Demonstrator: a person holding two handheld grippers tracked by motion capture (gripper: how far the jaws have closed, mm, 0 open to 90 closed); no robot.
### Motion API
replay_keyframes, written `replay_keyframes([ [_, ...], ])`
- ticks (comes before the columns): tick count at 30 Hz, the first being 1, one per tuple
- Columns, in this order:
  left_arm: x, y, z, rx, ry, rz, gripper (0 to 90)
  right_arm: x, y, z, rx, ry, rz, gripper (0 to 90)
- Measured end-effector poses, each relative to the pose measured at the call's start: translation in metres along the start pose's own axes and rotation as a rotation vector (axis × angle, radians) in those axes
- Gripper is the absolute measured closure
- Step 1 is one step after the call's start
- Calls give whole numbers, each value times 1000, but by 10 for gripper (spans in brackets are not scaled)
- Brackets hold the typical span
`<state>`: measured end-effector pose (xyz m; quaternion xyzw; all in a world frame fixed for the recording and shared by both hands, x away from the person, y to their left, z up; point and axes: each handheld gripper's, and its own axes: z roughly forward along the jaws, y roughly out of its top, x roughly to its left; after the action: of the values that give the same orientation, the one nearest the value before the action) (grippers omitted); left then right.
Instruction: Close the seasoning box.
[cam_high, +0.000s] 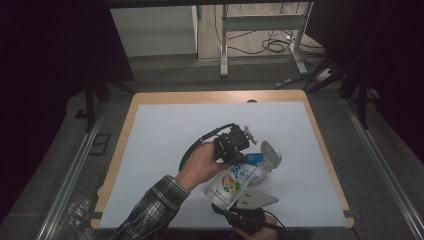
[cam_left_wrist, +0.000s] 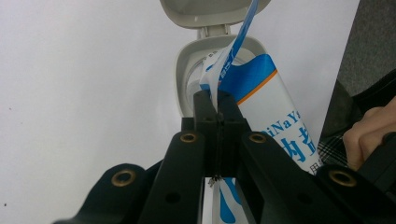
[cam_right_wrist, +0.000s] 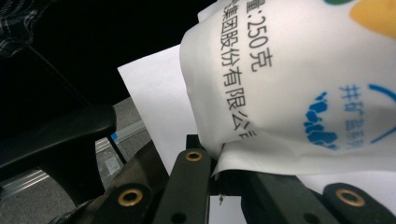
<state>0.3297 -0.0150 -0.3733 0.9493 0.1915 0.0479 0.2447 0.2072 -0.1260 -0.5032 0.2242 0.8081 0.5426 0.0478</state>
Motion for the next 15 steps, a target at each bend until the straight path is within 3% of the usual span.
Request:
replay_keyframes([
  [15,-2,4,2,17,18,9,900,1,7,1,-22,8,-12,895],
])
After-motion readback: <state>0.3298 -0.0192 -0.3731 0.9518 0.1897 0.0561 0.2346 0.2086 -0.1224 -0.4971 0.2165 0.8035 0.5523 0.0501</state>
